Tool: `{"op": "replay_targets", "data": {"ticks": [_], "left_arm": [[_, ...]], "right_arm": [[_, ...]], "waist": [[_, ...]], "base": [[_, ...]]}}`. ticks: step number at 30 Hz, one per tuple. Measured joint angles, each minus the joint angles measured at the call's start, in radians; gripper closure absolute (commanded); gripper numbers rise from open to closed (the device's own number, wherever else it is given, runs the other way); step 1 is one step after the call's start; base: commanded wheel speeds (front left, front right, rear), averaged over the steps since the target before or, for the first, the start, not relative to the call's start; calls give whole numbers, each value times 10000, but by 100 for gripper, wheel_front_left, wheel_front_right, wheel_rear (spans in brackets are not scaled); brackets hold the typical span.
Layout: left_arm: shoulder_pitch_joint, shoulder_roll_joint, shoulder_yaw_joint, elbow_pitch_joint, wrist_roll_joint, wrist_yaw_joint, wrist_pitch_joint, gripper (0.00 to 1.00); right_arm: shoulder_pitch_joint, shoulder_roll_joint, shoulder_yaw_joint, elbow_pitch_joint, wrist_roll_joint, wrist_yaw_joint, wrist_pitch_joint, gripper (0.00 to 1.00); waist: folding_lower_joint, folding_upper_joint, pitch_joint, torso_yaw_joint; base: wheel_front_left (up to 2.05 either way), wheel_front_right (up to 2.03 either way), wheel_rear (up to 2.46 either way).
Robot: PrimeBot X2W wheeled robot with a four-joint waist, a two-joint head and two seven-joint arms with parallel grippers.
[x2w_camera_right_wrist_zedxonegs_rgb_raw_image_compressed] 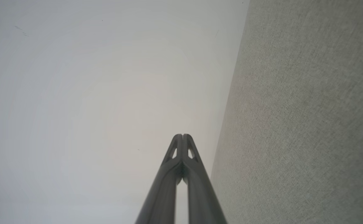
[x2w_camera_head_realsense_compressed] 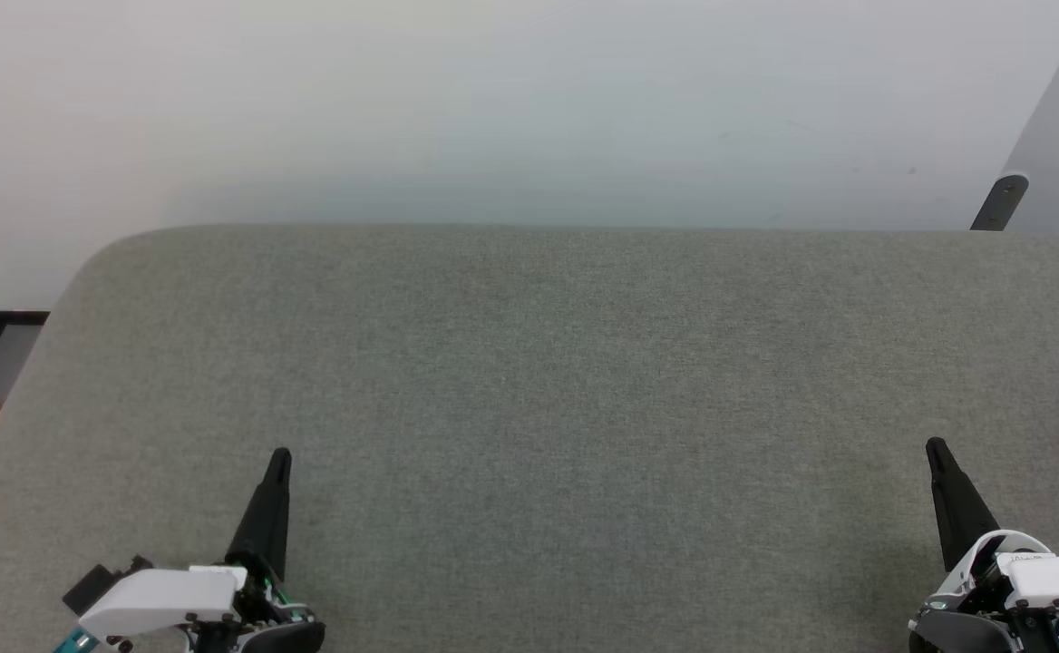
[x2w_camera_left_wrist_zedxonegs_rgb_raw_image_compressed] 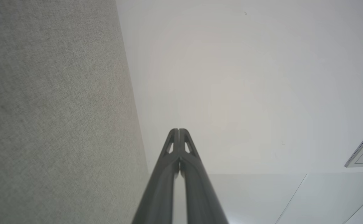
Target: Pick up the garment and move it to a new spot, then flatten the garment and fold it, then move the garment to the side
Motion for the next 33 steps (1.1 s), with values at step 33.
{"op": "replay_targets", "data": {"ticks": [33], "left_arm": [[-3,-21,27,0,15,0,17,100]], "right_arm": [[0,0,0,0,0,0,0,100]], "waist": [[0,0,0,0]], "base": [[0,0,0]]}}
